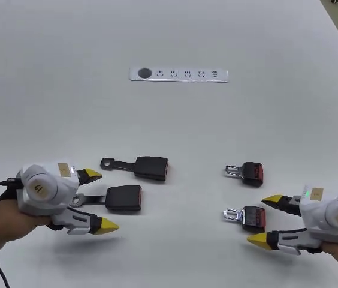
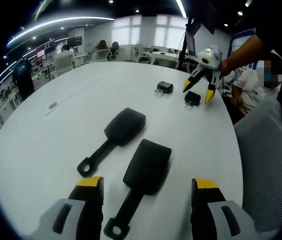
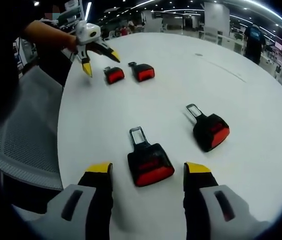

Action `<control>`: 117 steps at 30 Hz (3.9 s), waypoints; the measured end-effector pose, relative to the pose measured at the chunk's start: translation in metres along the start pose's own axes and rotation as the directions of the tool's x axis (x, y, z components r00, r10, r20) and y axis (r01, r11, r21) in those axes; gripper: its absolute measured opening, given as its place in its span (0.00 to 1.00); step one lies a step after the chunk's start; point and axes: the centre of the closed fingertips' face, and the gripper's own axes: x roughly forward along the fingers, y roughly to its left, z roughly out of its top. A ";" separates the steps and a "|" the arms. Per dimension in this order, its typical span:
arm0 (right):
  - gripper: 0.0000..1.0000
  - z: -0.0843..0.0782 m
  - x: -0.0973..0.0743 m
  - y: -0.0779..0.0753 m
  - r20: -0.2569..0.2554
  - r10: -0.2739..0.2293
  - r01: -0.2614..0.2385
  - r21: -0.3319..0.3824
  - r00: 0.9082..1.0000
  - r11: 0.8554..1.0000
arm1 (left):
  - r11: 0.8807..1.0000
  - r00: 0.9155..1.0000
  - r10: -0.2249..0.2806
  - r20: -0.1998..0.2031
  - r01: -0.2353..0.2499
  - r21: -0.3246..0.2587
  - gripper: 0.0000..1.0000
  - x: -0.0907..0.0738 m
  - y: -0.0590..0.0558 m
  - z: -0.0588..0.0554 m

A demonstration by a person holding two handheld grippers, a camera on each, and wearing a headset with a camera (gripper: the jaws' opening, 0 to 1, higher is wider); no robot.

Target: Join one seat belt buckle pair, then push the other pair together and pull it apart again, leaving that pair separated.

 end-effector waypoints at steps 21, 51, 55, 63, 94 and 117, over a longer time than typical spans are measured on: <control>0.45 -0.009 0.011 -0.003 -0.045 0.048 -0.051 -0.066 0.998 0.997 | 0.996 0.999 -0.043 -0.032 0.045 0.080 0.52 0.020 0.005 -0.006; 0.34 -0.007 0.011 -0.005 -0.121 0.065 -0.086 -0.174 0.991 0.981 | 0.960 0.989 -0.101 -0.112 0.126 0.249 0.35 0.029 -0.006 -0.011; 0.34 -0.007 0.011 -0.005 -0.139 0.065 -0.090 -0.180 0.988 0.980 | 0.958 0.986 -0.101 -0.133 0.132 0.253 0.35 0.029 -0.008 -0.011; 0.34 -0.002 0.016 -0.005 -0.165 0.067 -0.099 -0.188 0.984 0.977 | 0.954 0.979 -0.105 -0.174 0.148 0.259 0.35 0.030 -0.011 -0.011; 0.34 0.033 0.054 0.014 -0.138 0.088 -0.117 -0.219 0.987 0.969 | 0.964 0.976 -0.096 -0.196 0.140 0.224 0.34 0.030 -0.014 -0.013; 0.35 0.078 0.097 0.051 -0.055 0.137 -0.146 -0.237 0.989 0.960 | 0.968 0.972 -0.088 -0.216 0.134 0.211 0.34 0.029 -0.017 -0.012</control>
